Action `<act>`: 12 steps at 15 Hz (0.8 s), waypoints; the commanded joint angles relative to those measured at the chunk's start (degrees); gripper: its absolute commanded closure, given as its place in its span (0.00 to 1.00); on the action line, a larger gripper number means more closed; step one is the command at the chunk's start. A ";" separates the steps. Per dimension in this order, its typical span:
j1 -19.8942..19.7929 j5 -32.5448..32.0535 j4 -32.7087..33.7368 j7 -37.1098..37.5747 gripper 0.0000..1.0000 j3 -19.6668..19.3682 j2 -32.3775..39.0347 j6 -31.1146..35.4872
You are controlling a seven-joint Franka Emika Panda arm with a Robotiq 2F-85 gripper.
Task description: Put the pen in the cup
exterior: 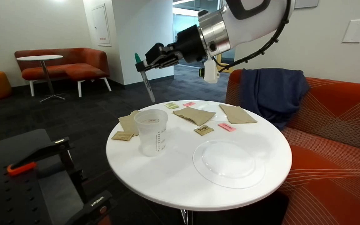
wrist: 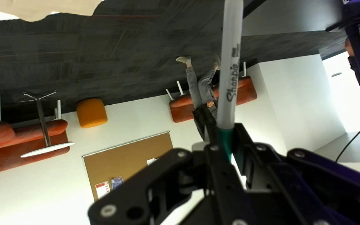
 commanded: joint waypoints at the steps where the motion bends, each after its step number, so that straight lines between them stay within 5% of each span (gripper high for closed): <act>1: -0.14 0.37 1.11 -1.94 0.96 -0.59 0.62 -0.47; 12: -1.63 -0.10 2.33 -11.29 0.96 -0.76 5.57 -1.24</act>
